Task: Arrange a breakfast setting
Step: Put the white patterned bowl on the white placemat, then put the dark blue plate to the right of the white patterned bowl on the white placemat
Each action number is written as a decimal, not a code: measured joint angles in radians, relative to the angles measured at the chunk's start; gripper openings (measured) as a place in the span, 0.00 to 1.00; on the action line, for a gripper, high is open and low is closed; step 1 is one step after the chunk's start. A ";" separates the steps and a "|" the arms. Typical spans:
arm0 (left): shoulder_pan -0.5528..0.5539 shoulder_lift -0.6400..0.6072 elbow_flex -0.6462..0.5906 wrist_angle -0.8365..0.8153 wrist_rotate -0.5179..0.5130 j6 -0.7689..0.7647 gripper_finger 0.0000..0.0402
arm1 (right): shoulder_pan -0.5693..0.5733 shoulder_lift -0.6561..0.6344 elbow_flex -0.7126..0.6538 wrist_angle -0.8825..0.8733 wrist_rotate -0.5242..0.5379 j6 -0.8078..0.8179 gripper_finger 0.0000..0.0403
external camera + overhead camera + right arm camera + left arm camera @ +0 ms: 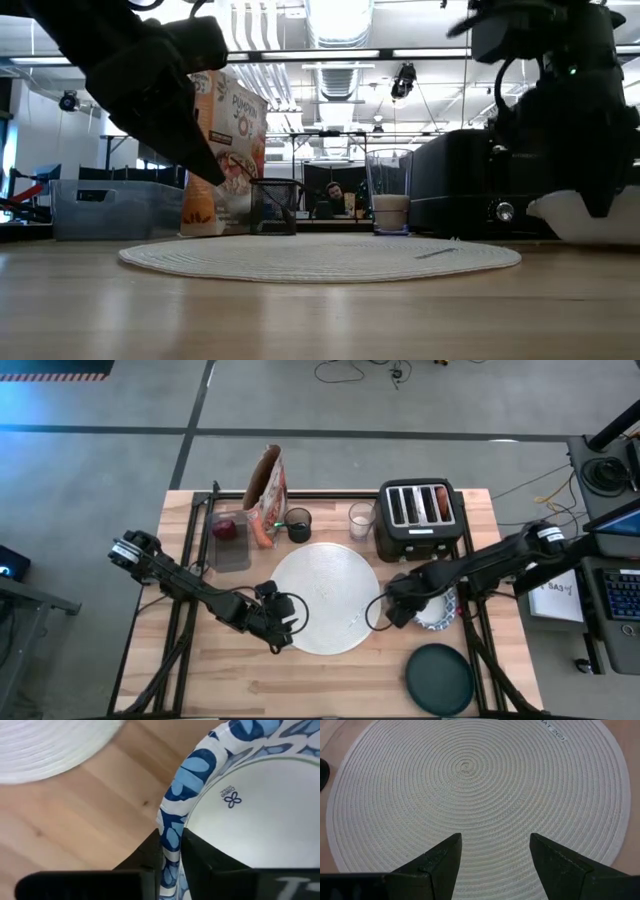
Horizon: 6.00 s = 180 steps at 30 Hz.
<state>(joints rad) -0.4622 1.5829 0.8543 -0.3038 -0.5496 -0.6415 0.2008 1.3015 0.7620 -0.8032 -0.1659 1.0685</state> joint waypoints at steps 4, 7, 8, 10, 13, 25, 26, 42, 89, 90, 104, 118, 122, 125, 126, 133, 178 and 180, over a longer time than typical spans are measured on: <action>0.000 0.000 0.000 0.016 -0.001 0.000 0.55 | 0.006 -0.033 0.000 0.056 -0.013 -0.150 0.10; 0.000 0.000 0.000 0.024 -0.001 0.000 0.55 | 0.016 -0.052 0.005 0.121 -0.018 -0.256 0.10; 0.000 0.000 0.000 0.026 -0.001 0.000 0.55 | 0.019 -0.055 0.012 0.129 -0.018 -0.287 0.10; 0.000 0.000 0.000 0.033 -0.001 0.000 0.55 | 0.028 -0.056 0.040 0.133 -0.011 -0.343 0.09; 0.000 0.000 0.001 0.041 0.000 -0.001 0.55 | 0.049 -0.056 0.093 0.129 0.021 -0.445 0.09; -0.009 -0.001 0.001 0.068 0.013 -0.001 0.55 | 0.156 0.064 0.319 0.130 0.251 -1.179 0.09; -0.011 -0.001 0.001 0.067 0.013 -0.001 0.55 | 0.157 0.083 0.329 0.129 0.254 -1.239 0.09; -0.029 -0.001 0.002 0.064 0.017 -0.008 0.55 | 0.157 0.303 0.349 0.075 0.326 -1.516 0.09; -0.029 -0.001 0.002 0.074 0.008 -0.050 0.55 | 0.154 0.336 0.355 0.091 0.305 -1.387 0.09; -0.029 -0.001 0.002 0.074 0.008 -0.050 0.55 | 0.154 0.336 0.355 0.091 0.305 -1.400 0.09; -0.027 -0.001 0.002 0.065 -0.010 -0.050 0.55 | 0.154 0.336 0.355 0.129 0.368 -1.357 0.11; -0.027 -0.001 0.000 0.064 -0.010 -0.049 0.55 | 0.154 0.336 0.355 0.132 0.376 -1.324 0.06; -0.027 -0.001 0.000 0.064 -0.010 -0.049 0.55 | 0.154 0.336 0.354 0.132 0.374 -1.318 0.13; -0.027 -0.001 0.000 0.064 -0.011 -0.049 0.55 | 0.154 0.336 0.354 0.132 0.372 -1.317 0.20; -0.027 -0.001 0.000 0.064 -0.011 -0.049 0.55 | 0.154 0.336 0.354 0.132 0.372 -1.317 0.23; -0.027 -0.001 0.000 0.064 -0.011 -0.049 0.55 | 0.154 0.336 0.357 0.124 0.376 -1.306 0.36; -0.129 -0.028 0.001 0.093 0.133 0.110 0.55 | 0.511 0.381 0.446 -0.018 0.061 0.761 0.35; -0.139 -0.028 0.001 0.087 0.134 0.110 0.55 | 0.531 0.388 0.446 -0.018 0.062 0.811 0.35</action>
<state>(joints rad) -0.6011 1.5551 0.8555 -0.2170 -0.4160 -0.5313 0.7314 1.6899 1.2079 -0.8217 -0.1041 1.8798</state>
